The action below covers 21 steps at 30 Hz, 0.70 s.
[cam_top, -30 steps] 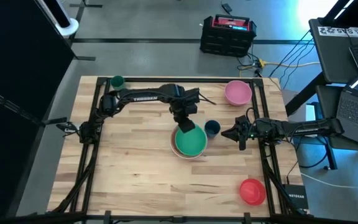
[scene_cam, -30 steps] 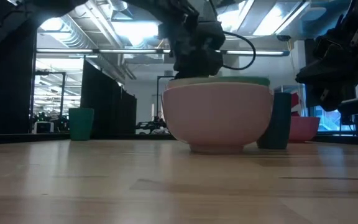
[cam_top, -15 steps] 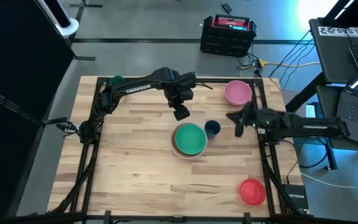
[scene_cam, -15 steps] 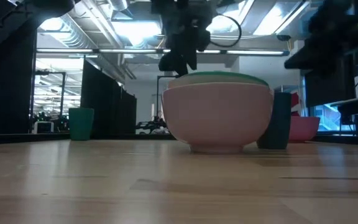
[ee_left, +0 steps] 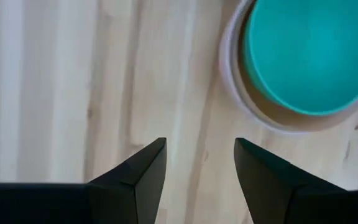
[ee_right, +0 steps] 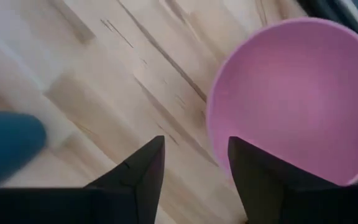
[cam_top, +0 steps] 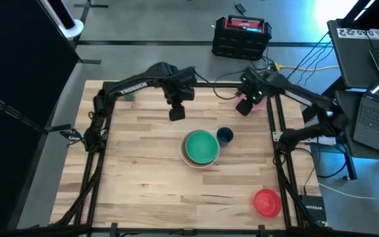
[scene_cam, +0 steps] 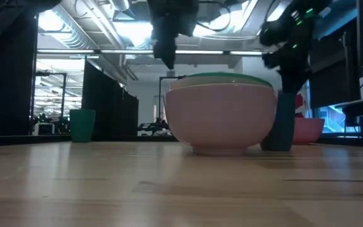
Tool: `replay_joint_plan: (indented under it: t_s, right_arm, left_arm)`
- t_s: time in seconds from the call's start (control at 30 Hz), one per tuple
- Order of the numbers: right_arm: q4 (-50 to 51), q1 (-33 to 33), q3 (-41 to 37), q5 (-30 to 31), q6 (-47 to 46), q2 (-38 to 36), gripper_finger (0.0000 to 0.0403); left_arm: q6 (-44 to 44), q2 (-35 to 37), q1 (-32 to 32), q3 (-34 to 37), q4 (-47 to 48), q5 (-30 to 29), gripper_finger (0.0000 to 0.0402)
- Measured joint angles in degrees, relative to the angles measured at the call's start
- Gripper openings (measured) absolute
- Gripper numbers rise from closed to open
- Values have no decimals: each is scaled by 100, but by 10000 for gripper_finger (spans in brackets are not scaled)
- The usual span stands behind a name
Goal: Nest bowls inside each other
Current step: Stack the pink bowl on top of the green bowl
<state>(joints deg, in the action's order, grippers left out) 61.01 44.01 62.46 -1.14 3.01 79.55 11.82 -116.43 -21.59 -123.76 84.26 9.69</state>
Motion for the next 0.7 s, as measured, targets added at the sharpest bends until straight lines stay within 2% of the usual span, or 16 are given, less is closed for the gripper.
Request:
replay_joint_plan:
  t_s: [0.2,0.3,0.43,0.5,0.7]
  right_arm:
    - [25,-11,290,11,220,885,163]
    - [-159,-5,182,22,181,1150,163]
    - [-377,-11,-2,341,186,1503,161]
    - [-499,-14,-45,455,213,1591,146]
    - [-178,-119,161,463,362,1529,67]
  left_arm:
    - [25,1079,-542,1254,-626,0,172]
    - [-116,1676,-769,2101,-1118,4,172]
    - [-331,2356,-946,3045,-1607,4,172]
    - [-410,2579,-987,3326,-1711,4,172]
    - [-398,2729,-993,3487,-1788,7,172]
